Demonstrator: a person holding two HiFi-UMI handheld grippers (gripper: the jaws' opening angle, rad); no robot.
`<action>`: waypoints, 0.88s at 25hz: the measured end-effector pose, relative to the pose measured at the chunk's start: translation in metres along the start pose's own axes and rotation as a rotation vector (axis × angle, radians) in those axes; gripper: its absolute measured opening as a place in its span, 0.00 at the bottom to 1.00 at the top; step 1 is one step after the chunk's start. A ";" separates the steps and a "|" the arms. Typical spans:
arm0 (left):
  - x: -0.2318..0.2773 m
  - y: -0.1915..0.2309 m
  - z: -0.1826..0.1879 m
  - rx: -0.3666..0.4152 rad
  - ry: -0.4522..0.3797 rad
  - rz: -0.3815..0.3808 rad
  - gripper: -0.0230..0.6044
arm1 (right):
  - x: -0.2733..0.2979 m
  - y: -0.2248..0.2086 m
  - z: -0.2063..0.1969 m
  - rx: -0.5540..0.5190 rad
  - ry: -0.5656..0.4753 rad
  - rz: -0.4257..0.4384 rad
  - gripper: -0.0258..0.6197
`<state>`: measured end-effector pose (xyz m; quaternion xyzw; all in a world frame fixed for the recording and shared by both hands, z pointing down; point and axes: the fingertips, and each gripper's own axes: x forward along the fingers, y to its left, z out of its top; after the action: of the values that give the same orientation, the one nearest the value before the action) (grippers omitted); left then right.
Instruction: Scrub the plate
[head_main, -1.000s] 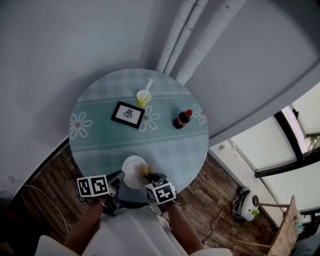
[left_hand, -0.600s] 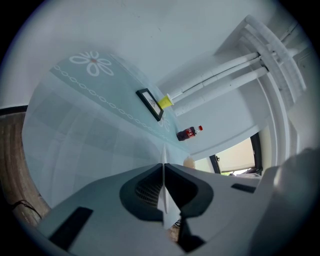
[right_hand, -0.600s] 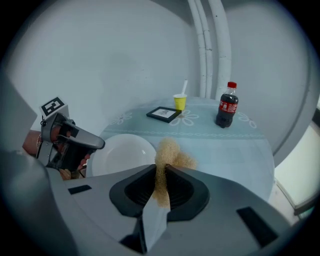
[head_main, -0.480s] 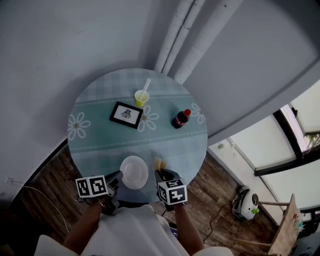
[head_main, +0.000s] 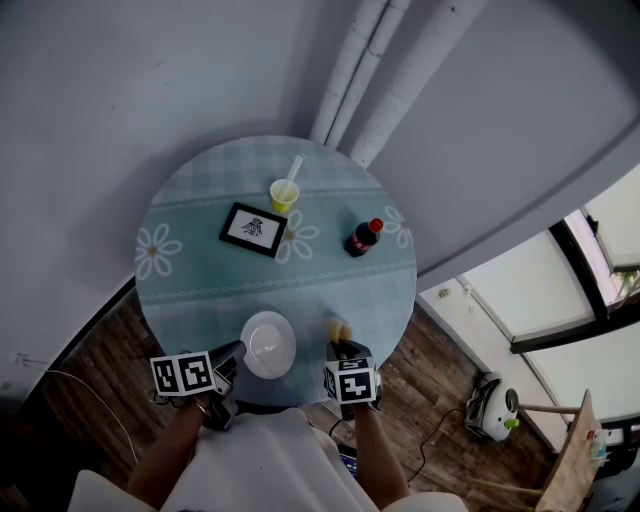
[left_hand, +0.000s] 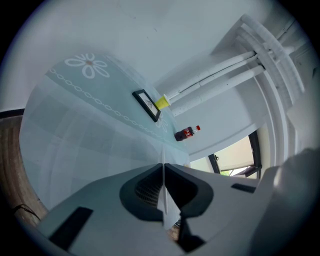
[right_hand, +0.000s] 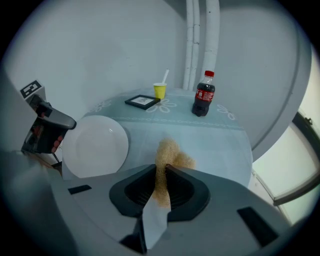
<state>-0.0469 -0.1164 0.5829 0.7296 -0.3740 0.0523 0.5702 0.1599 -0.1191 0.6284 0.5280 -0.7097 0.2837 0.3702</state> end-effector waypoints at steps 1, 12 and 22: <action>0.000 0.000 0.000 -0.001 0.000 0.001 0.06 | 0.001 -0.002 -0.002 0.012 0.002 -0.004 0.14; 0.000 0.002 0.001 -0.001 0.000 0.014 0.07 | 0.015 0.007 -0.016 0.063 0.036 0.052 0.14; 0.001 0.008 0.000 -0.014 0.000 0.033 0.06 | 0.006 0.023 -0.004 0.072 0.021 0.118 0.30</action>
<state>-0.0514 -0.1175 0.5893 0.7194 -0.3862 0.0591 0.5743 0.1376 -0.1129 0.6355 0.4952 -0.7249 0.3361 0.3410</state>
